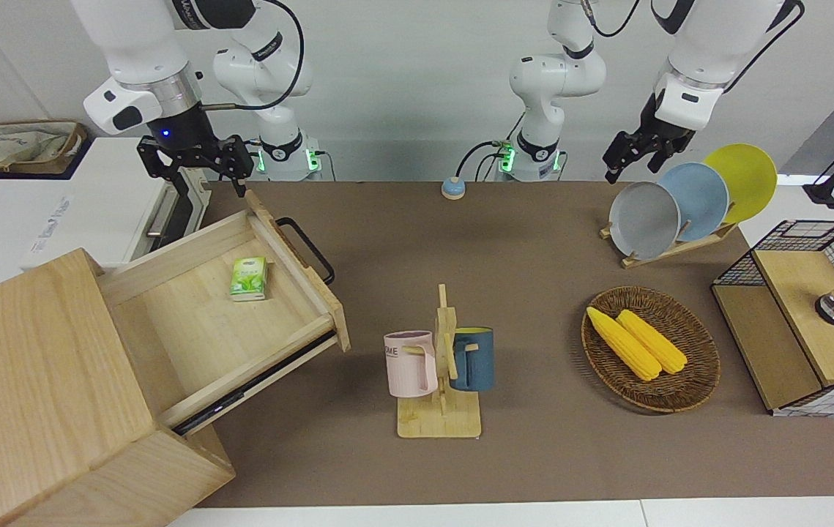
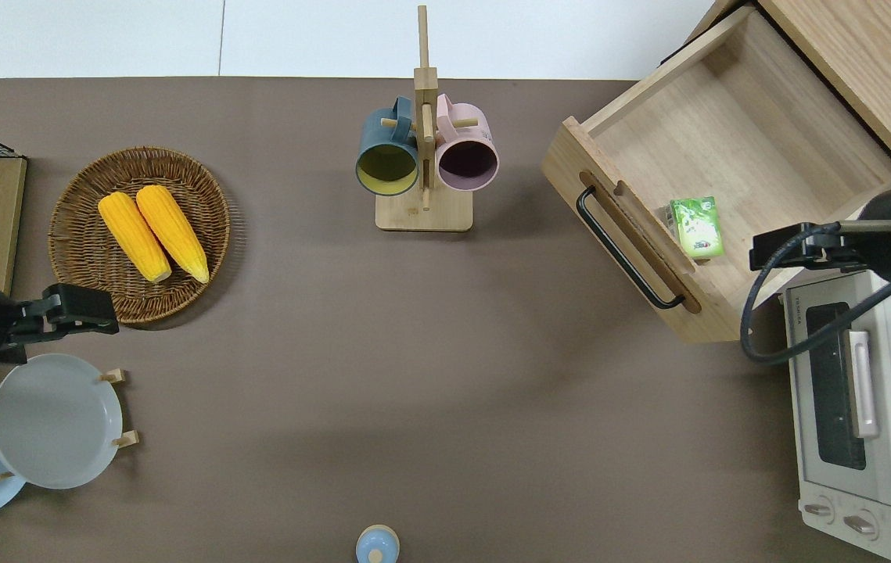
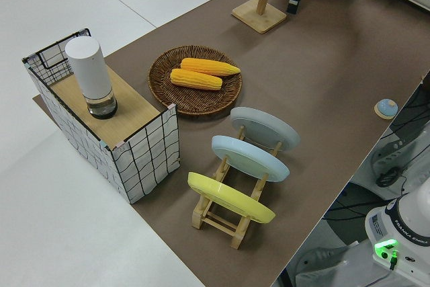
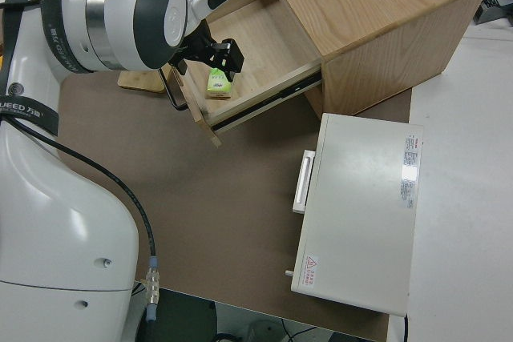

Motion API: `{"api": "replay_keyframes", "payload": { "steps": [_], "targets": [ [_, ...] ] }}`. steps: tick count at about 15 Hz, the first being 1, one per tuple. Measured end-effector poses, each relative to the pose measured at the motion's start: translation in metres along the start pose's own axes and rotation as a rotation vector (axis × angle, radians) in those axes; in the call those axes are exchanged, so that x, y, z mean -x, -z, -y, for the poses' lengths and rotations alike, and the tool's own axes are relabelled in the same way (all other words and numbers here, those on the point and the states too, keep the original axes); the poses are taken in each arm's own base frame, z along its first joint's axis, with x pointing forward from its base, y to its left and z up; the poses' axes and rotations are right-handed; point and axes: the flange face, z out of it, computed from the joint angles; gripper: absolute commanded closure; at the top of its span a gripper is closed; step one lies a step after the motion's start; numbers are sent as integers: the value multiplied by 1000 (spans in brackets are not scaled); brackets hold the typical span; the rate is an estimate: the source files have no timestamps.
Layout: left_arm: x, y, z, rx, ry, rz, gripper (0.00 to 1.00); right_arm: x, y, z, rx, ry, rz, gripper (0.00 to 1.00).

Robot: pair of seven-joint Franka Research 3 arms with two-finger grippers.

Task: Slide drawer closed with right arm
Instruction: 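Move the right gripper toward the open wooden drawer's front edge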

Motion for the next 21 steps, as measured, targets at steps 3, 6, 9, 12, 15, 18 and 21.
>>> {"api": "replay_keyframes", "payload": {
  "steps": [3,6,9,12,15,18,21],
  "targets": [
    [0,0,0,0,0,0,7,4,-3,5,29,-51,29,810],
    [0,0,0,0,0,0,7,7,-5,8,35,-110,54,900],
    [0,0,0,0,0,0,7,10,-6,9,36,-180,73,925],
    [0,0,0,0,0,0,7,15,-4,19,20,-289,100,952],
    [0,0,0,0,0,0,7,21,-1,47,11,-412,106,961],
    [0,0,0,0,0,0,7,33,4,74,20,-517,110,963],
    [0,0,0,0,0,0,7,50,4,104,23,-581,117,994]
  ]
}}
